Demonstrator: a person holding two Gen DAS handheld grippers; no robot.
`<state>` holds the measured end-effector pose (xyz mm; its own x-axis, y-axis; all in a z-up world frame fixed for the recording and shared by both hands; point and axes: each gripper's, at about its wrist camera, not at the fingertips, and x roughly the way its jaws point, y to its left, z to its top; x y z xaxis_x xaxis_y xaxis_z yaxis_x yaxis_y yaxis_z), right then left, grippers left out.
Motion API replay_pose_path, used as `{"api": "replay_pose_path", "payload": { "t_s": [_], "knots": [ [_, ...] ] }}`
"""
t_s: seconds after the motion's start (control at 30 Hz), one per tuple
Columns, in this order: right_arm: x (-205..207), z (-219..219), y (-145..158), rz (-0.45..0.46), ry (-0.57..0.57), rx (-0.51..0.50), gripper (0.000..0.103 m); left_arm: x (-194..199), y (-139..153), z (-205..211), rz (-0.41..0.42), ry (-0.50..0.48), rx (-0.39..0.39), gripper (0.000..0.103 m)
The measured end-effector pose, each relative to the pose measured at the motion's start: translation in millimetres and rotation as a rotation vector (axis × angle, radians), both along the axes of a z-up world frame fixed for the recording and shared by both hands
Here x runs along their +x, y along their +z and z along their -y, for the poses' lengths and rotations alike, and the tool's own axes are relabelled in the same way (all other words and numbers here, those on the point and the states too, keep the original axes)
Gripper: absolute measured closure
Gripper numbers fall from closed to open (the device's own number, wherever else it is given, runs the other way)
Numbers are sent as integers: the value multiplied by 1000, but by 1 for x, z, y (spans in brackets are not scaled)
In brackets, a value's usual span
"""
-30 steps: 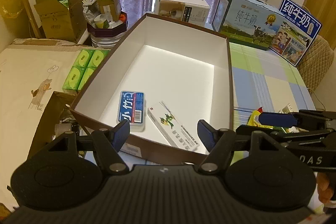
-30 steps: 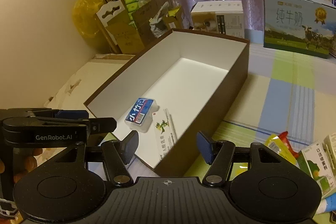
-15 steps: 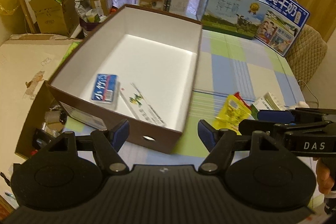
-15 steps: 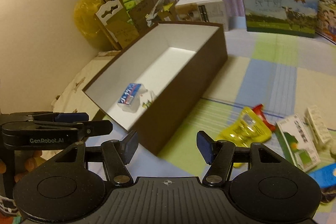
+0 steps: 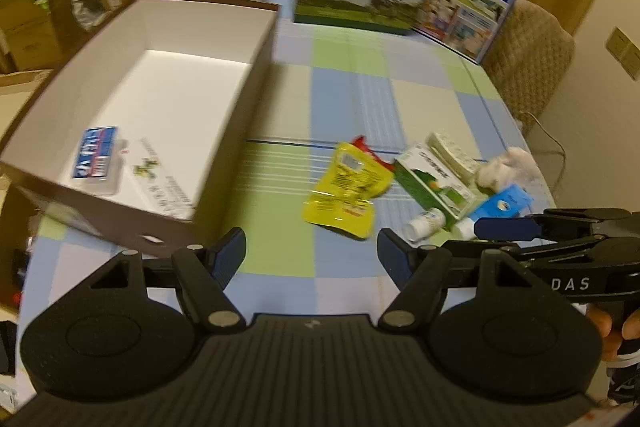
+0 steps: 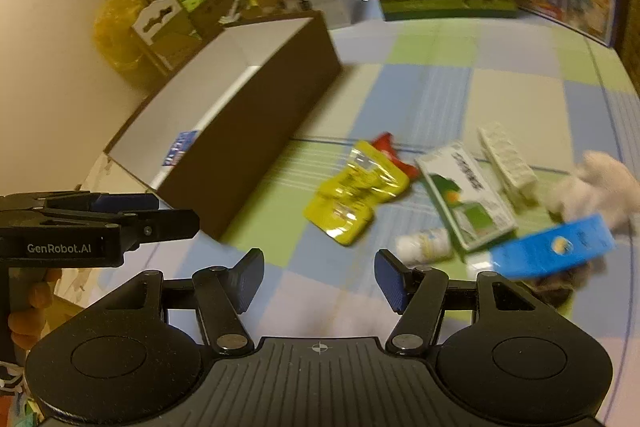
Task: Organize objects
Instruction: 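Withdraw both tools from the storage box back over the table items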
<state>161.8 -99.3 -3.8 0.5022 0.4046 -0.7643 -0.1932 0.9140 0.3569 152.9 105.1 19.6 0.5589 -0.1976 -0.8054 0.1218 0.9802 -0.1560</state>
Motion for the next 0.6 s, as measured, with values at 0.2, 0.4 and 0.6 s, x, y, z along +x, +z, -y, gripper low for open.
{"api": "replay_pose_path", "payload": {
  "t_s": [0.2, 0.4, 0.6],
  "knots": [
    [-13, 33, -5, -30, -92, -17, 45, 7, -10, 31, -17, -62, -3, 34],
    [-22, 71, -14, -62, -206, -22, 45, 19, -26, 56, -43, -111, 7, 34],
    [-26, 102, -22, -68, -322, -21, 45, 38, -49, 74, -58, -145, 31, 34]
  ]
}}
